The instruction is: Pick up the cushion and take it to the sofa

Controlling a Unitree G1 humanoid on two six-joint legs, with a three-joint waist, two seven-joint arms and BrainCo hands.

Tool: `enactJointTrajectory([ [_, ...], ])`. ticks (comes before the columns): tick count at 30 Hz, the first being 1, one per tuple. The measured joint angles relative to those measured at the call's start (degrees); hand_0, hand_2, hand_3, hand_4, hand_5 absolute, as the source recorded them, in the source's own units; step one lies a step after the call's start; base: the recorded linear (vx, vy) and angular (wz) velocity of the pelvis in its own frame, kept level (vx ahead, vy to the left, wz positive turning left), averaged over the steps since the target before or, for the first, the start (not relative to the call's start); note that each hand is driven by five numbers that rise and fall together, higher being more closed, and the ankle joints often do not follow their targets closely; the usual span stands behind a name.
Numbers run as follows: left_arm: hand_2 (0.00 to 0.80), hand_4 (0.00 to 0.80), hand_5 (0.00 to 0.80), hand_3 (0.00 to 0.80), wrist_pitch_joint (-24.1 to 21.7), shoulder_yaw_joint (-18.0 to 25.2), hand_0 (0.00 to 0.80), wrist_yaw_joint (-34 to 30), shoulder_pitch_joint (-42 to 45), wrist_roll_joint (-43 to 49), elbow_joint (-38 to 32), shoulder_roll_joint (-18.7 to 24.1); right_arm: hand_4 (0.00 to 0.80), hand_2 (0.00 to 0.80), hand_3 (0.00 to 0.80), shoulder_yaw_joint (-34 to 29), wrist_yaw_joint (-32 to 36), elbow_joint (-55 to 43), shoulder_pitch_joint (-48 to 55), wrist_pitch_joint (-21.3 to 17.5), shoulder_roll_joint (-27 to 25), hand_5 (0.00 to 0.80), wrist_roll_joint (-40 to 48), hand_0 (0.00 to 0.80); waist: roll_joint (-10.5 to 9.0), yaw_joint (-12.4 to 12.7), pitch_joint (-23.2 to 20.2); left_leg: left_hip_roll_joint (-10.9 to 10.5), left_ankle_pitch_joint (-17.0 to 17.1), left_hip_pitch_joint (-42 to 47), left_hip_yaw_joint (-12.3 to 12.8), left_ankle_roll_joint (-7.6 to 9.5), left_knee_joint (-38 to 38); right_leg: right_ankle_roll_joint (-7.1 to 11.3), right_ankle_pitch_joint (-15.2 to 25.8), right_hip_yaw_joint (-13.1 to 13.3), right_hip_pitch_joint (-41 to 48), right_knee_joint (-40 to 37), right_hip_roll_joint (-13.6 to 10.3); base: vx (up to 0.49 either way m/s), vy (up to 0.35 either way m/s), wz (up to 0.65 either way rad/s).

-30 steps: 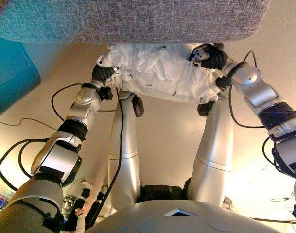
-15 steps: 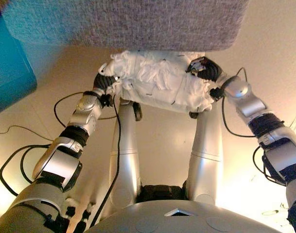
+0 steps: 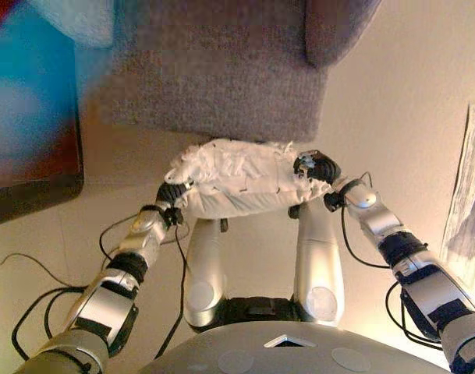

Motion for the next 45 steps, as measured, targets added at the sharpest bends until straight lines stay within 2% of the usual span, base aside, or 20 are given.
enactJointTrajectory([
  [2, 0.8, 0.8, 0.8, 0.8, 0.05, 0.58, 0.8, -1.16, 2.38, -0.01, -0.88, -0.55, 0.8, 0.8, 0.8, -1.97, 0.41, -1.87, 2.83, 0.19, -0.03, 0.8, -1.2, 0.8, 0.36, 0.09, -0.19, 0.18, -0.27, 3.4, 0.24, 0.54, -1.35, -0.49, -1.17, -0.66, 3.03, 0.7, -0.25, 0.111, -0.108, 0.22],
  [5, 0.8, 0.8, 0.8, 0.8, 0.16, 2.63, 0.8, -2.5, 6.79, -0.05, -3.77, -2.05, 0.8, 0.8, 0.8, -3.68, 0.75, -5.06, 7.78, 0.23, -0.02, 0.8, -2.73, 0.8, 0.92, 1.15, -0.59, 0.28, -5.06, 6.96, 0.2, 3.6, -0.91, -1.82, -2.29, -1.88, 7.32, 0.24, -0.52, 0.132, -0.151, 0.14],
  [6, 0.8, 0.8, 0.8, 0.8, 0.16, 2.68, 0.8, -2.97, 7.8, -0.06, -4.76, -2.58, 0.8, 0.8, 0.8, -4.08, 1.03, -5.44, 9.28, 0.23, -0.08, 0.8, -3.23, 0.8, 1.25, 1.43, -0.96, 0.35, -5.48, 7.91, 0.03, 3.9, -0.68, -2.25, -2.65, -1.91, 8.38, 0.17, -0.74, 0.145, -0.174, 0.06],
  [10, 0.8, 0.8, 0.8, 0.8, 1.88, 4.34, 0.8, -3.79, 14.14, -0.09, -11.51, -5.06, 0.8, 0.8, 0.8, -6.53, 1.1, -8.31, 15.6, 1.04, -0.21, 0.8, -5.03, 0.8, 3.17, 1.63, -3.41, 0.66, -3.19, 11.7, -2.25, 6.62, 0.07, -2.7, -4.25, -3.38, 13.23, 0.13, 0.52, 0.163, -0.148, 0.01],
  [13, 0.8, 0.8, 0.8, 0.8, 3.79, 4.34, 0.8, -4.97, 18.42, -0.06, -17.1, -5.22, 0.8, 0.8, 0.8, -8.85, 1.13, -10.9, 20.59, 1.28, -0.12, 0.8, -6.66, 0.8, 3.27, 1.8, -7.68, 0.75, -2.63, 14.18, -2.36, 6.81, -1.13, -2.61, -4.94, -4.26, 16.16, -1.03, 0.28, 0.187, -0.027, 0.14],
  [16, 0.8, 0.8, 0.8, 0.8, 5.34, 4.43, 0.8, -6.63, 21.72, -0.06, -21.27, -4.8, 0.8, 0.8, 0.8, -11.27, 1.14, -13.08, 24.39, 1.22, -0.16, 0.8, -7.11, 0.8, 3.07, 1.81, -11.7, 0.76, -2.44, 16.58, -1.33, 7.08, -1.62, -2.07, -5.24, -4.9, 19.89, -3.16, 0.12, 0.211, 0.025, 0.11],
  [17, 0.8, 0.8, 0.8, 0.8, 5.75, 4.66, 0.8, -7.01, 22.46, -0.06, -22.22, -4.52, 0.455, 0.455, 0.455, -11.54, 1.11, -13.6, 25.25, 1.21, -0.14, 0.455, -7.12, 0.455, 2.75, 1.98, -13.02, 0.72, -2.56, 17.53, -1.21, 6.92, -2.02, -1.82, -5.3, -4.92, 20.85, -3.65, 0.14, 0.203, 0.055, 0.04],
  [18, 0.8, 0.8, 0.8, 0.8, 6.37, 5.11, 0.8, -7.34, 22.94, -0.06, -23.55, -4.2, 0.0, 0.0, 0.0, -12.63, 1.11, -15.47, 26.57, 1.17, -0.14, 0.0, -7.11, 0.0, 2.57, 2.16, -13.7, 0.76, -3.04, 18.96, -0.77, 6.53, -2.46, -1.5, -5.39, -4.95, 22.39, -4.16, 0.12, 0.187, 0.056, 0.01],
  [20, 0.8, 0.8, 0.8, 0.8, 7.44, 6.05, 0.8, -7.85, 24.23, -0.07, -26.46, -3.34, 0.0, 0.0, 0.0, -14.22, 0.56, -19.43, 29.08, 0.17, -0.18, 0.0, -7.1, 0.0, 2.01, 2.78, -15.4, 0.77, -3.93, 20.44, 0.21, 5.61, -3.34, -0.98, -5.63, -4.82, 23.52, -4.41, -0.06, 0.12, 0.052, 0.0],
  [24, 0.8, 0.8, 0.8, 0.8, 7.91, 6.87, 0.8, -9.23, 26.6, -0.13, -32.03, -0.01, 0.0, 0.0, 0.0, -17.71, -0.48, -25.77, 31.67, -2.32, 0.04, 0.0, -6.9, 0.0, 0.48, 2.97, -17.92, 0.67, -3.98, 23.27, 0.43, 5.52, -5.15, -0.24, -5.2, -4.77, 26.64, -6.72, 0.07, 0.107, 0.065, 0.02],
  [28, 0.8, 0.8, 0.8, 0.8, 7.91, 9.28, 0.8, -11.13, 28.77, -0.71, -34.27, 0.8, 0.0, 0.0, 0.0, -20.79, -0.81, -27.61, 32.68, -4.27, 0.04, 0.0, -6.46, 0.0, -0.44, 2.87, -21.21, 0.64, -4.11, 25.24, 1.52, 5.31, -6.63, 0.71, -4.53, -4.5, 28.65, -9.13, 0.18, 0.079, 0.063, -0.06],
  [34, 0.8, 0.8, 0.8, 0.8, 7.88, 13.68, 0.8, -14.43, 30.64, -1.26, -39.71, 1.5, 0.0, 0.0, 0.0, -22.19, -0.66, -27.63, 36.49, -3.88, 0.55, 0.0, -6.49, 0.0, -1.51, 2.77, -23.19, 0.65, -4.02, 28.08, 2.46, 5.04, -9.13, 1.94, -3.48, -4.02, 31.21, -12.36, 0.26, 0.06, 0.026, -0.04],
  [41, 0.8, 0.8, 0.8, 0.8, 6.51, 13.91, 0.8, -16.44, 29.66, -2.99, -43.54, 2.1, 0.0, 0.0, 0.0, -22.01, -0.21, -26.35, 37.55, -1.84, 3.91, 0.0, -6.47, 0.0, -1.2, 2.6, -24.61, 0.88, -3.4, 30.06, 3.12, 4.07, -11.37, 3.26, -0.71, -4.02, 34.5, -17.89, 1.05, 0.015, 0.002, -0.03],
  [45, 0.8, 0.8, 0.8, 0.8, 5.12, 14.27, 0.8, -16.44, 27.68, -2.99, -46.49, 3.87, 0.0, 0.0, 0.0, -20.9, -0.14, -22.59, 37.13, -1.25, 5.86, 0.0, -6.48, 0.0, -1.88, 2.67, -25.1, 0.64, -3.2, 30.08, 3.1, 3.77, -11.95, 3.7, -0.03, -4.02, 34.91, -19.1, 0.93, 0.0, 0.0, 0.0],
])
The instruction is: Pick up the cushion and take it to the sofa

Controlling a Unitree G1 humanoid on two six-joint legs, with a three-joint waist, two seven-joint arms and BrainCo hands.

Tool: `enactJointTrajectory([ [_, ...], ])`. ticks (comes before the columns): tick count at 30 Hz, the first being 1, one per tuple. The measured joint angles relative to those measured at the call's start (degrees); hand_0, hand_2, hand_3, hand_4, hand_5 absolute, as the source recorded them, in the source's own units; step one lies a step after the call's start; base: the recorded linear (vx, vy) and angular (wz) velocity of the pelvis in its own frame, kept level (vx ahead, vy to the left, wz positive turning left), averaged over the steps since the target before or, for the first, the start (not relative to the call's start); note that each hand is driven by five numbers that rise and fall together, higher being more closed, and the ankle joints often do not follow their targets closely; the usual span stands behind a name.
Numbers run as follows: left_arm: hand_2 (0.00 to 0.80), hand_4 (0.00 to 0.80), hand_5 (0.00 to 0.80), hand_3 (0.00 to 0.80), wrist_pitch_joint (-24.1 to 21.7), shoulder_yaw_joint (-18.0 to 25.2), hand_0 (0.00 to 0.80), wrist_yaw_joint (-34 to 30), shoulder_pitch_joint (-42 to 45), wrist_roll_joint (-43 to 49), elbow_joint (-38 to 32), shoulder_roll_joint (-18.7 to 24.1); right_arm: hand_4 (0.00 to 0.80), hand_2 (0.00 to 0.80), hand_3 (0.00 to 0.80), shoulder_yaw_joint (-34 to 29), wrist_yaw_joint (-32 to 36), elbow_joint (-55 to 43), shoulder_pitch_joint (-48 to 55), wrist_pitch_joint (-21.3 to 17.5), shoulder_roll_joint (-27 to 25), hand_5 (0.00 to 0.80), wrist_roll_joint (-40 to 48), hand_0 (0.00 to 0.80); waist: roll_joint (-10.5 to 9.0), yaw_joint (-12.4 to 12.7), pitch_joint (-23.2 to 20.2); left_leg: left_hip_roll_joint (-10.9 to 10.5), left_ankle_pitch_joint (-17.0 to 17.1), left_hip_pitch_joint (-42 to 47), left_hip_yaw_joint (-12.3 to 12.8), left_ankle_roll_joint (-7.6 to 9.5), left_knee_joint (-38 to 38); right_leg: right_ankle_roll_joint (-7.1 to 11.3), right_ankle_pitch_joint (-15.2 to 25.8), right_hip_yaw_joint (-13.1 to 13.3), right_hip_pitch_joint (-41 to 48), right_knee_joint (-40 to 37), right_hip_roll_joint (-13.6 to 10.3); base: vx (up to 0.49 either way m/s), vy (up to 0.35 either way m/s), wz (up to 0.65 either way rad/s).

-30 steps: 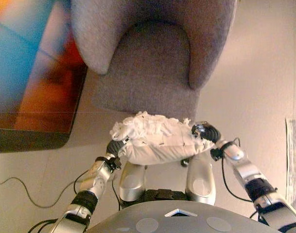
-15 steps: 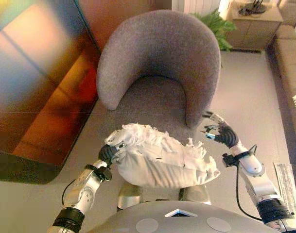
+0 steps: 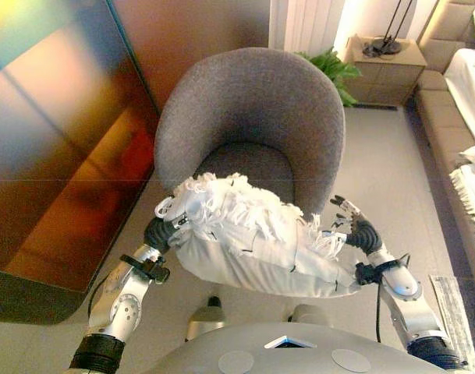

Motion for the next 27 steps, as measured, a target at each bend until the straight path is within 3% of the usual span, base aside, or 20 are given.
enactJointTrajectory([
  [13, 0.8, 0.8, 0.8, 0.8, -1.93, 4.29, 0.8, 9.02, -12.05, 0.51, -7.78, 4.84, 0.0, 0.0, 0.0, 8.49, -3.12, 28.92, -1.77, 8.19, 3.82, 0.0, -3.41, 0.0, 1.13, -0.08, -0.85, -0.96, 0.08, 0.12, -0.25, -0.12, -0.23, 0.76, 0.39, 0.09, 0.84, -0.92, -0.8, 0.003, -0.004, 0.02],
  [20, 0.8, 0.8, 0.8, 0.8, -1.93, 4.86, 0.8, 12.14, -13.54, 0.6, -7.62, 4.85, 0.0, 0.0, 0.0, 7.16, -3.84, 38.74, -3.16, 7.49, 4.94, 0.0, -0.64, 0.0, 2.04, -2.77, -1.03, -0.83, -0.44, 0.76, 0.3, -0.77, -0.59, 0.4, -0.14, 1.69, 0.26, -0.13, -0.62, 0.014, -0.045, -0.11],
  [25, 0.8, 0.8, 0.8, 0.8, -1.93, 4.88, 0.8, 12.17, -13.47, 0.74, -7.6, 4.08, 0.0, 0.0, 0.0, 5.26, -2.64, 43.9, -2.84, 7.49, 5.11, 0.0, 2.39, 0.0, 2.27, -2.82, -0.52, -0.69, -0.72, 0.8, 0.84, -1.2, 0.67, -0.1, -2.01, 3.92, -2.04, 3.55, 0.04, 0.011, -0.102, -0.1],
  [27, 0.8, 0.8, 0.8, 0.8, -1.96, 5.87, 0.8, 12.13, -13.03, 0.8, -7.55, 3.46, 0.0, 0.0, 0.0, 5.0, -1.51, 44.69, -3.45, 7.55, 5.14, 0.0, 2.95, 0.0, 1.78, -2.74, 0.42, -0.52, -0.83, 0.29, 0.88, -2.29, 3.32, -0.94, -3.79, 5.4, -3.23, 6.36, 0.33, 0.015, -0.177, -0.2],
])
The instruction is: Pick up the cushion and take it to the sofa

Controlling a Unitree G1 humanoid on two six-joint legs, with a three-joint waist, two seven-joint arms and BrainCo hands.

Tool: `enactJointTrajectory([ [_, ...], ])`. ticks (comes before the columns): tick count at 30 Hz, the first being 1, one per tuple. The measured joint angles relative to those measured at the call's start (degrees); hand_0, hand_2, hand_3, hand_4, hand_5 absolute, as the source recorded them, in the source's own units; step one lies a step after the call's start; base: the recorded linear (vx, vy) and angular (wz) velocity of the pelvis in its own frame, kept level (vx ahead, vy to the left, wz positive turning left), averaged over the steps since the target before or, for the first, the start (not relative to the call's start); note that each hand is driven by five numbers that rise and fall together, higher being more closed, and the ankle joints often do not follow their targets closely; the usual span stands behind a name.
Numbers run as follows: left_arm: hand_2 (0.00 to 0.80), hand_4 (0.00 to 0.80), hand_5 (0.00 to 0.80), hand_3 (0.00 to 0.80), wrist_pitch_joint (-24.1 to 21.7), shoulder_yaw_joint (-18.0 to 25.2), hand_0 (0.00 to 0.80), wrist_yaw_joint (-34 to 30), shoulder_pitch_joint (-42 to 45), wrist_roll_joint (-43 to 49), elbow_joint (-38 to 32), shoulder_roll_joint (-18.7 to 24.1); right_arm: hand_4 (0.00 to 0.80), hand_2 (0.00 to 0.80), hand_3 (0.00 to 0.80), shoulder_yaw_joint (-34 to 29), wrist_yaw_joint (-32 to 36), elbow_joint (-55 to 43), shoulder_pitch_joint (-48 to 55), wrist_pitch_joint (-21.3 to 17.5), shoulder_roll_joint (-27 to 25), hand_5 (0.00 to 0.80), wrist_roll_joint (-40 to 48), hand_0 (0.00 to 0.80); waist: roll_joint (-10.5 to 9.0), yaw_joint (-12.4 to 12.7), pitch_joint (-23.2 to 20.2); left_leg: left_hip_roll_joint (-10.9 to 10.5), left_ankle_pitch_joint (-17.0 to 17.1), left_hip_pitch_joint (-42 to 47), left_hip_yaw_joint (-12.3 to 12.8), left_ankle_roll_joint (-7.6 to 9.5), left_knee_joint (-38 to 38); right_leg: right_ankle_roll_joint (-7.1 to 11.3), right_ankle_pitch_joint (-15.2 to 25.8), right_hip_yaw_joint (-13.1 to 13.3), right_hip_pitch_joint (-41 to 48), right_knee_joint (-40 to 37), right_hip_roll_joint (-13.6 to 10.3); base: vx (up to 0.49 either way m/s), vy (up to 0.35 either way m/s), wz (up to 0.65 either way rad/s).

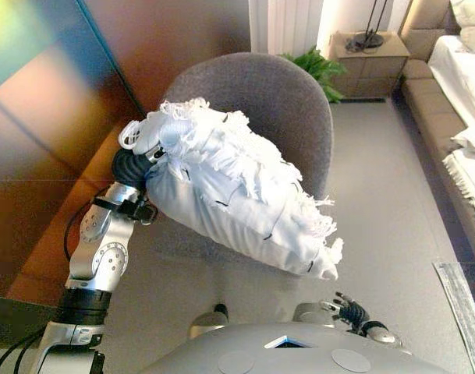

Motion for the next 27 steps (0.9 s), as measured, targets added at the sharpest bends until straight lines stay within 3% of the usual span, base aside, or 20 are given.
enactJointTrajectory([
  [3, 0.8, 0.8, 0.8, 0.8, -0.76, 0.86, 0.8, 0.17, 0.32, 0.02, 0.7, -0.42, 0.0, 0.0, 0.0, 0.11, 2.11, 1.86, -2.13, 0.01, 0.42, 0.0, -0.14, 0.0, -3.03, 0.33, 2.55, -0.66, 1.62, -4.09, -1.31, -1.78, 10.05, -1.9, -1.05, 2.34, -1.16, 2.85, 0.03, 0.037, -0.236, -0.3],
  [5, 0.8, 0.8, 0.8, 0.8, -1.45, 1.14, 0.8, 0.19, 0.32, 0.03, 2.19, -0.89, 0.0, 0.0, 0.0, 0.2, 2.98, 3.55, -2.58, -0.14, 0.51, 0.0, -0.13, 0.0, -4.53, 1.58, 3.65, -0.33, 5.82, -6.83, -1.92, -2.01, 14.84, -3.61, -0.28, 3.65, -0.98, 2.24, 0.86, 0.124, -0.134, -0.21],
  [6, 0.8, 0.8, 0.8, 0.8, -1.75, 1.21, 0.8, 0.21, 0.34, 0.03, 2.39, -1.2, 0.0, 0.0, 0.0, -0.01, 3.18, 4.59, -2.82, -0.38, 0.6, 0.0, -0.09, 0.0, -5.36, 1.48, 4.72, -0.34, 6.19, -8.97, -2.61, -1.29, 18.39, -4.76, 0.19, 3.62, -0.81, 1.9, 1.17, 0.228, -0.06, -0.13],
  [7, 0.8, 0.8, 0.8, 0.8, -1.87, 1.21, 0.8, 0.15, 0.5, 0.03, 2.4, -1.69, 0.0, 0.0, 0.0, -0.21, 3.3, 5.64, -3.0, -0.57, 0.27, 0.0, -0.11, 0.0, -5.6, 2.07, 5.3, -1.6, 4.33, -10.0, -3.2, -1.75, 19.28, -5.41, 0.56, 4.08, -0.79, 1.8, 1.3, 0.288, -0.029, -0.17],
  [9, 0.8, 0.8, 0.8, 0.8, -2.16, 1.25, 0.8, 0.1, 0.43, 0.03, 2.39, -2.69, 0.0, 0.0, 0.0, -0.88, 4.05, 8.27, -2.92, -0.96, -0.65, 0.0, -0.18, 0.0, -4.01, 3.04, 5.9, -4.24, 0.63, -9.94, -4.46, -1.69, 16.53, -6.93, 1.54, 5.16, -0.4, 0.12, 3.12, 0.384, 0.027, -0.24],
  [11, 0.8, 0.8, 0.8, 0.8, -2.77, 1.63, 0.8, 0.18, 0.21, 0.03, 2.38, -3.26, 0.0, 0.0, 0.0, -1.8, 4.18, 9.73, -2.98, -0.98, -1.05, 0.0, -0.19, 0.0, -1.56, 3.32, 7.12, -4.99, 0.54, -9.27, -4.11, -1.77, 11.78, -8.14, 2.25, 5.61, 0.61, -1.62, 5.85, 0.513, 0.081, -0.14],
  [14, 0.8, 0.8, 0.8, 0.8, -2.91, 1.66, 0.8, 0.91, 0.17, 0.15, 2.48, -3.36, 0.0, 0.0, 0.0, -1.77, 4.04, 9.31, -2.97, -0.99, -1.68, 0.0, -0.79, 0.0, 0.06, 5.24, 7.82, -3.75, 0.52, -9.21, -4.18, -1.9, 5.27, -8.92, 2.69, 8.97, 0.86, -2.38, 9.1, 0.52, 0.102, -0.49],
  [16, 0.8, 0.8, 0.8, 0.8, -2.92, 1.66, 0.8, 1.53, 0.17, 0.14, 2.9, -3.46, 0.0, 0.0, 0.0, -1.69, 3.71, 9.31, -3.02, -0.89, -2.2, 0.0, -1.31, 0.0, 1.61, 6.53, 8.18, -2.32, 0.45, -9.38, -5.84, -2.41, 3.5, -9.18, 2.85, 9.97, 2.3, -4.66, 10.18, 0.538, 0.135, -0.65],
  [18, 0.8, 0.8, 0.8, 0.8, -2.92, 1.69, 0.8, 1.68, 0.18, 0.14, 4.31, -3.63, 0.0, 0.0, 0.0, -1.63, 3.42, 9.65, -2.3, -0.81, -2.59, 0.0, -1.4, 0.0, 2.6, 6.82, 7.75, -2.21, -0.23, -9.2, -7.23, -2.87, 3.13, -9.14, 2.87, 12.18, 4.64, -9.19, 10.16, 0.503, 0.156, -0.58],
  [19, 0.8, 0.8, 0.8, 0.8, -2.91, 1.7, 0.8, 1.86, 0.12, 0.12, 4.69, -4.15, 0.0, 0.0, 0.0, -1.65, 3.14, 10.17, -2.45, -0.83, -3.3, 0.0, -1.36, 0.0, 3.81, 7.89, 6.94, -1.83, -0.75, -9.19, -7.67, -3.07, 2.83, -8.23, 3.01, 13.49, 6.23, -10.42, 11.34, 0.471, 0.169, -0.76],
  [20, 0.8, 0.8, 0.8, 0.8, -3.02, 2.38, 0.8, 1.89, -0.02, 0.1, 3.56, -3.56, 0.0, 0.0, 0.0, -1.65, 3.05, 10.32, -2.28, -0.64, -3.54, 0.0, -1.31, 0.0, 5.12, 9.01, 6.14, -0.63, -4.75, -8.73, -8.25, -2.67, 1.47, -5.35, -0.09, 13.11, 3.89, -0.03, 13.25, 0.452, 0.186, -0.71],
  [21, 0.8, 0.8, 0.8, 0.8, -3.81, 3.26, 0.8, 1.78, -0.29, -0.04, 2.7, -2.1, 0.0, 0.0, 0.0, -1.68, 2.96, 10.32, -2.02, -0.56, -2.96, 0.0, -1.31, 0.0, 3.85, 9.41, 6.68, -0.58, -2.59, -8.29, -8.39, -3.23, 1.76, -3.61, -2.98, 12.13, 4.11, 6.95, 12.35, 0.609, 0.271, -0.71],
  [22, 0.8, 0.8, 0.8, 0.8, -4.39, 5.37, 0.8, 1.93, -0.24, -0.11, 2.66, -1.01, 0.0, 0.0, 0.0, -1.93, 2.96, 10.84, -1.91, -0.5, -0.63, 0.0, -1.28, 0.0, -0.42, 10.36, 7.83, -3.45, 0.02, -8.84, -7.0, -1.38, 6.31, -6.21, -10.23, 13.49, 6.57, 7.27, 9.63, 0.575, 0.277, -0.44],
  [23, 0.8, 0.8, 0.8, 0.8, -4.38, 5.99, 0.8, 2.68, 0.2, -0.18, 3.3, -2.9, 0.0, 0.0, 0.0, -3.76, 2.77, 11.44, -2.12, -0.54, -0.34, 0.0, -1.12, 0.0, -0.42, 10.11, 8.36, -2.94, -1.79, -12.45, -8.36, -0.34, 15.38, -6.29, -10.77, 13.34, 8.72, 6.09, 9.39, 0.583, 0.327, -0.47],
  [24, 0.8, 0.8, 0.8, 0.8, -4.38, 6.01, 0.8, 2.49, 0.63, -0.1, 3.28, -2.77, 0.0, 0.0, 0.0, -4.16, 2.83, 11.97, -1.31, -0.59, -0.28, 0.0, -1.11, 0.0, 0.16, 11.09, 7.42, -2.25, -2.78, -15.86, -9.5, -0.92, 19.02, -6.05, -11.1, 13.76, 8.74, 5.55, 8.71, 0.549, 0.336, -0.37],
  [25, 0.8, 0.8, 0.8, 0.8, -4.4, 6.49, 0.8, 2.43, 0.59, -0.11, 3.25, -2.53, 0.0, 0.0, 0.0, -4.33, 2.99, 12.56, -1.29, -0.71, -0.18, 0.0, -1.08, 0.0, -0.13, 11.29, 7.16, -2.0, -3.12, -16.75, -10.75, -1.32, 17.49, -5.63, -11.34, 14.08, 8.99, 4.61, 7.92, 0.573, 0.353, -0.4],
  [26, 0.8, 0.8, 0.8, 0.8, -4.4, 6.9, 0.8, 2.56, 0.16, -0.11, 3.23, -2.52, 0.0, 0.0, 0.0, -4.4, 3.01, 12.9, -1.37, -1.04, -0.12, 0.0, -0.71, 0.0, -0.28, 11.22, 6.77, -2.35, -3.24, -16.14, -9.27, -1.36, 15.99, -4.99, -11.65, 13.64, 9.19, 3.64, 6.56, 0.546, 0.286, -0.15],
  [27, 0.8, 0.8, 0.8, 0.8, -4.39, 6.95, 0.8, 2.91, -0.88, -0.11, 3.28, -2.58, 0.0, 0.0, 0.0, -4.95, 3.05, 13.12, -1.12, -1.35, 0.12, 0.0, -0.5, 0.0, -0.43, 10.98, 6.58, -3.71, -1.97, -16.1, -8.37, 0.37, 15.95, -3.41, -11.92, 13.06, 9.94, 3.16, 4.45, 0.503, 0.245, -0.02],
])
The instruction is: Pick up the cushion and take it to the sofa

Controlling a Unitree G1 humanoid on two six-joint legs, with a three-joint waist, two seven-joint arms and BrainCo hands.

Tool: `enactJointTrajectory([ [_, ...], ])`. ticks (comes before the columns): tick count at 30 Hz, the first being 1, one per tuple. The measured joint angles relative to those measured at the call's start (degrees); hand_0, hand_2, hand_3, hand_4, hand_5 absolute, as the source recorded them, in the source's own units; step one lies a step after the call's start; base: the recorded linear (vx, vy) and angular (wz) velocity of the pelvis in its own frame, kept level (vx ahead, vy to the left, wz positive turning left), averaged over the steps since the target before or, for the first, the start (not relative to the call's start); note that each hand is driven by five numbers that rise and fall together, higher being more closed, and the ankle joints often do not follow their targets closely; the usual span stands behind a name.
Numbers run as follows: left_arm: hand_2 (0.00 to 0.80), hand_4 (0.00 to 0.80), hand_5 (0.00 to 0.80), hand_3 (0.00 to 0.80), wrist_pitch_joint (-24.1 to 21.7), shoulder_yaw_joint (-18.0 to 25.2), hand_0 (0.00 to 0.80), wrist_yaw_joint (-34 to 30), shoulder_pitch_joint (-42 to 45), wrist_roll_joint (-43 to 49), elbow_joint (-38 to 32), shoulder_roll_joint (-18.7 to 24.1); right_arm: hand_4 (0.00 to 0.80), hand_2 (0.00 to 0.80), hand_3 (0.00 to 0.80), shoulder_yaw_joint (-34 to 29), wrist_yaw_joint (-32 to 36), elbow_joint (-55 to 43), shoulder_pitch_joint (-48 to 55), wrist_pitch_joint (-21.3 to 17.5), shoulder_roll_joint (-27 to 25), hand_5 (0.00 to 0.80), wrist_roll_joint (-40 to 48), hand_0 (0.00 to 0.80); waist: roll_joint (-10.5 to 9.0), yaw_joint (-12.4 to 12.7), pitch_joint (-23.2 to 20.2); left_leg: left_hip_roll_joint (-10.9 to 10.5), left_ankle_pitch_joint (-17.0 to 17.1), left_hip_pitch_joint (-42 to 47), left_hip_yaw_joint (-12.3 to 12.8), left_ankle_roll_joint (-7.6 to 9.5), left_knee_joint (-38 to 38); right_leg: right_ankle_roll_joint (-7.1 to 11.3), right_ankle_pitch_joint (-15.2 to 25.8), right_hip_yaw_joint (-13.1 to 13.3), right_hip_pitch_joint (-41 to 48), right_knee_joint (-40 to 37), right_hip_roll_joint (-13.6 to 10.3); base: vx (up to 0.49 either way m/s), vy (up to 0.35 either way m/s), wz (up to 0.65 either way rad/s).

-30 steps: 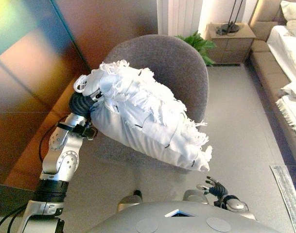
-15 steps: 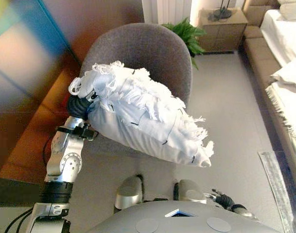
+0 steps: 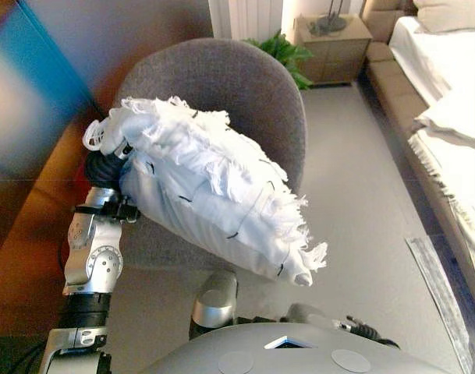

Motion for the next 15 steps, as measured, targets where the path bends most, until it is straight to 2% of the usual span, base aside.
enactJointTrajectory([
  [1, 0.8, 0.8, 0.8, 0.8, 0.08, 0.06, 0.8, 0.39, -0.69, 0.04, -0.01, 0.05, 0.0, 0.0, 0.0, -0.39, -0.14, 0.26, 0.25, -0.27, 0.78, 0.0, 0.34, 0.0, -1.87, 0.08, 0.38, -1.99, -0.29, 0.99, 0.73, 0.61, -0.52, 1.43, -0.54, 0.25, 0.24, -0.28, -2.42, 0.438, 0.219, 0.05],
  [2, 0.8, 0.8, 0.8, 0.8, 0.3, 0.04, 0.8, 0.71, -1.35, 0.13, -0.02, -0.51, 0.0, 0.0, 0.0, -0.81, -0.26, -0.12, 0.65, -0.76, 1.59, 0.0, 0.39, 0.0, -3.22, -0.06, 0.25, -3.25, -1.06, 0.15, 2.18, 2.53, 0.3, 5.51, -0.49, 0.15, 0.46, 0.54, -4.43, 0.448, 0.209, 0.1],
  [3, 0.8, 0.8, 0.8, 0.8, 0.95, -0.16, 0.8, 1.03, -2.22, 0.2, 0.01, -0.69, 0.0, 0.0, 0.0, -1.02, -0.58, -1.02, 0.34, -0.92, 2.22, 0.0, 0.5, 0.0, -4.01, -0.31, 0.11, -3.89, -2.29, -0.71, 3.17, 3.49, 2.18, 6.04, 0.88, -0.09, -0.57, 6.26, -5.15, 0.448, 0.19, 0.23],
  [4, 0.8, 0.8, 0.8, 0.8, 1.52, -0.37, 0.8, 1.16, -2.6, 0.54, -0.1, -0.62, 0.0, 0.0, 0.0, -0.89, -0.94, -2.3, 0.95, -0.88, 2.21, 0.0, 0.43, 0.0, -4.31, -0.27, -0.01, -4.0, -2.8, -1.29, 3.46, 3.87, 2.9, 6.29, 3.0, -0.89, -1.4, 7.61, -5.54, 0.431, 0.151, 0.09],
  [7, 0.8, 0.8, 0.8, 0.8, 2.64, -0.44, 0.8, 2.59, -2.27, 2.39, 0.03, 0.26, 0.0, 0.0, 0.0, 1.6, -1.08, -8.05, 1.0, -2.01, 2.92, 0.0, 0.43, 0.0, -4.65, -0.26, -0.72, -3.78, -2.85, 0.9, 3.3, 4.6, -0.52, 7.26, 8.72, -0.1, -3.85, 11.69, -4.07, 0.334, 0.098, 0.01],
  [8, 0.8, 0.8, 0.8, 0.8, 2.53, -0.53, 0.8, 3.18, -1.91, 2.39, 0.32, 1.39, 0.0, 0.0, 0.0, 3.02, -1.29, -9.48, 0.82, -2.13, 3.92, 0.0, 0.41, 0.0, -5.29, -1.04, -1.27, -4.11, -2.25, 2.42, 2.31, 5.36, -2.72, 7.44, 8.66, -0.14, -4.22, 12.8, -3.2, 0.347, 0.03, 0.07],
  [9, 0.8, 0.8, 0.8, 0.8, 2.15, -0.6, 0.8, 3.79, -1.77, 2.37, 0.89, 2.78, 0.0, 0.0, 0.0, 4.24, -1.41, -10.33, 0.43, -2.23, 4.73, 0.0, 0.4, 0.0, -5.64, -1.53, -1.95, -4.17, -1.3, 3.5, 1.0, 6.38, -5.42, 6.17, 7.41, -1.15, -5.93, 12.87, -2.27, 0.326, 0.018, -0.05],
  [11, 0.8, 0.8, 0.8, 0.8, 2.03, -0.39, 0.8, 5.3, -1.8, 2.38, 1.02, 4.28, 0.0, 0.0, 0.0, 5.83, -1.61, -10.65, -1.29, -2.7, 4.63, 0.0, 0.39, 0.0, -5.34, -1.83, -1.91, -3.81, -0.23, 5.38, -2.2, 7.44, -9.41, 5.54, 6.28, -3.81, -9.5, 7.53, -0.48, 0.287, -0.031, -0.28],
  [12, 0.8, 0.8, 0.8, 0.8, 1.63, -0.42, 0.8, 6.21, -2.02, 2.38, 1.46, 4.18, 0.0, 0.0, 0.0, 6.07, -1.92, -10.53, -2.35, -2.8, 4.47, 0.0, 0.39, 0.0, -4.56, -3.16, -1.82, -3.12, -0.02, 5.34, -4.01, 7.73, -10.18, 5.0, 6.59, -3.95, -11.83, 2.76, 1.21, 0.242, -0.104, -0.01],
  [13, 0.8, 0.8, 0.8, 0.8, 0.99, -1.07, 0.8, 6.64, -2.61, 2.4, 2.82, 3.92, 0.0, 0.0, 0.0, 6.41, -2.24, -9.99, -2.86, -3.19, 4.16, 0.0, 0.4, 0.0, -3.71, -5.22, -1.84, -2.68, 0.32, 4.83, -6.19, 7.81, -10.31, 4.82, 7.94, -3.29, -12.94, -3.1, 2.94, 0.179, -0.106, 0.44],
  [15, 0.8, 0.8, 0.8, 0.8, 0.3, -4.46, 0.8, 7.65, -5.39, 2.41, 7.06, 3.78, 0.0, 0.0, 0.0, 7.72, -2.9, -7.41, -4.06, -4.16, 4.17, 0.0, 1.29, 0.0, -2.96, -8.94, -1.68, -2.66, 0.47, 3.39, -12.18, 7.1, -10.66, 3.49, 14.52, -0.77, -12.21, -10.78, 5.8, 0.134, -0.091, 1.12],
])
